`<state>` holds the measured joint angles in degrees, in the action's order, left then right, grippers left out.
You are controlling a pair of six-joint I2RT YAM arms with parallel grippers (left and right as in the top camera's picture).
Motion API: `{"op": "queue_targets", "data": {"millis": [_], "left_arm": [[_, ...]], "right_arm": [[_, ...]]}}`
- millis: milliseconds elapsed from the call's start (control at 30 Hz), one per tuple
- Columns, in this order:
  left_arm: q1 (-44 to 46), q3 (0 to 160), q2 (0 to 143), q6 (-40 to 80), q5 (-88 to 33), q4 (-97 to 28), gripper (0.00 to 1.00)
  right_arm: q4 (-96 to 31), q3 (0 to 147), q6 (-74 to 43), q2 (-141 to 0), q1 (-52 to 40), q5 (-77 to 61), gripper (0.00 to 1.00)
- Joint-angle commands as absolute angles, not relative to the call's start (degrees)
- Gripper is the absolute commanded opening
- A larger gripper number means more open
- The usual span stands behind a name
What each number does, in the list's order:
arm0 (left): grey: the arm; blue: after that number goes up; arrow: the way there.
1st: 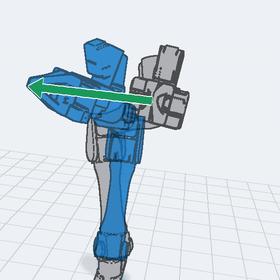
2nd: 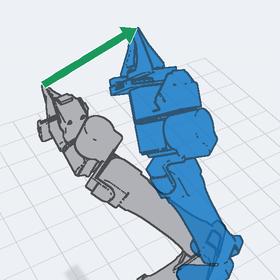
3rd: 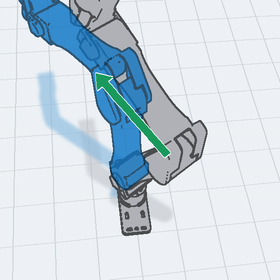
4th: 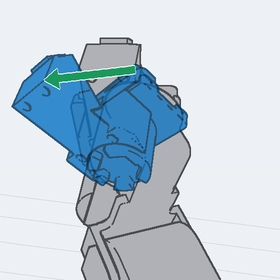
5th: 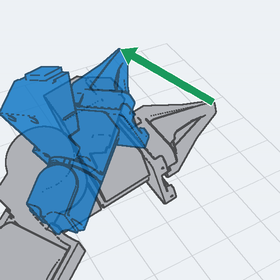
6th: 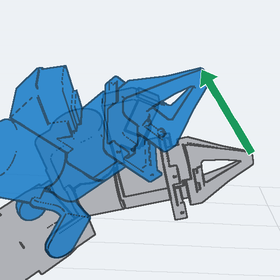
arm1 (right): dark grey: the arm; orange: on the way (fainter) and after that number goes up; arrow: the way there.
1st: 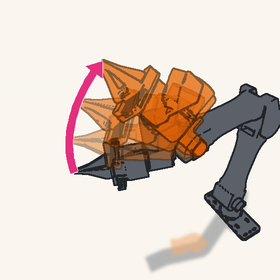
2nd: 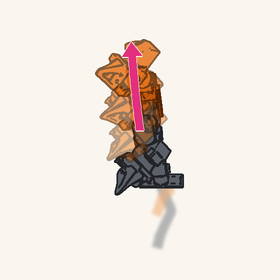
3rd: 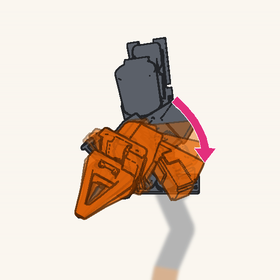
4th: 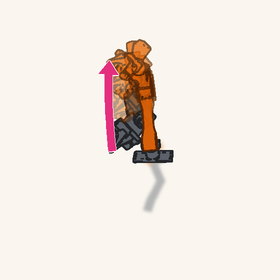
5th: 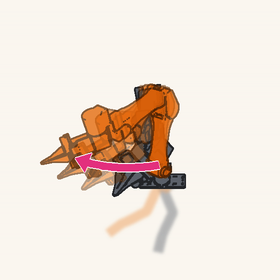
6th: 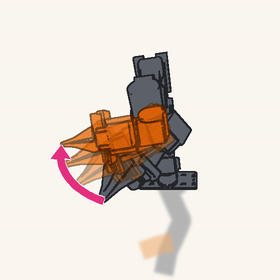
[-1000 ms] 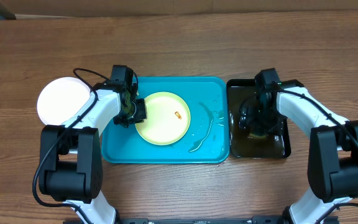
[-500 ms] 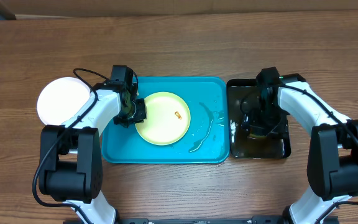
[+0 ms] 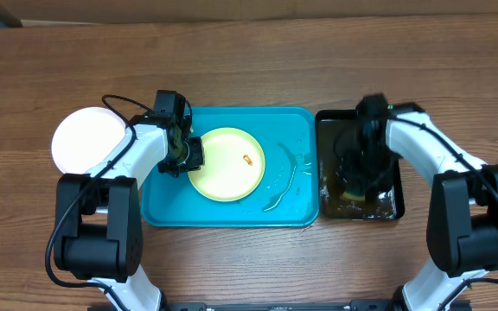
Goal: Clean dirty plates on tray and stack at the side
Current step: 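Grasp the sponge in the basin and dip it with the right gripper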
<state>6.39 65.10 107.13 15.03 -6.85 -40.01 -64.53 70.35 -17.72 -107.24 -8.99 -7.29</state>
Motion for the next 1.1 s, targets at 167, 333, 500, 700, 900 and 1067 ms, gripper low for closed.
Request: {"op": "queue_targets", "data": {"millis": [167, 333, 500, 700, 900, 1067], "left_arm": [[6.9, 63.46, 108.01, 15.38, -7.07, -40.32, 0.27], [6.9, 63.46, 108.01, 15.38, -7.09, -40.29, 0.27], [6.9, 63.46, 108.01, 15.38, -7.09, -40.32, 0.27], [6.9, 63.46, 108.01, 15.38, -7.07, -40.36, 0.27], [6.9, 63.46, 108.01, 15.38, -7.09, -40.4, 0.27], [6.9, 63.46, 108.01, 15.38, -7.09, -40.42, 0.27]], "right_arm": [[-63.31, 74.91, -17.65, -107.02, -8.84, -3.46, 0.9], [-57.87, 70.43, -17.63, -107.04, -8.84, -2.17, 0.81], [-50.94, 67.66, -17.61, -107.04, -8.84, -2.26, 0.3], [-57.52, 73.23, -17.56, -107.04, -8.82, -3.86, 0.99], [-62.48, 72.6, -17.63, -107.04, -8.84, -1.74, 0.73], [-58.33, 66.96, -18.24, -107.07, -9.04, -1.74, 0.64]]}}
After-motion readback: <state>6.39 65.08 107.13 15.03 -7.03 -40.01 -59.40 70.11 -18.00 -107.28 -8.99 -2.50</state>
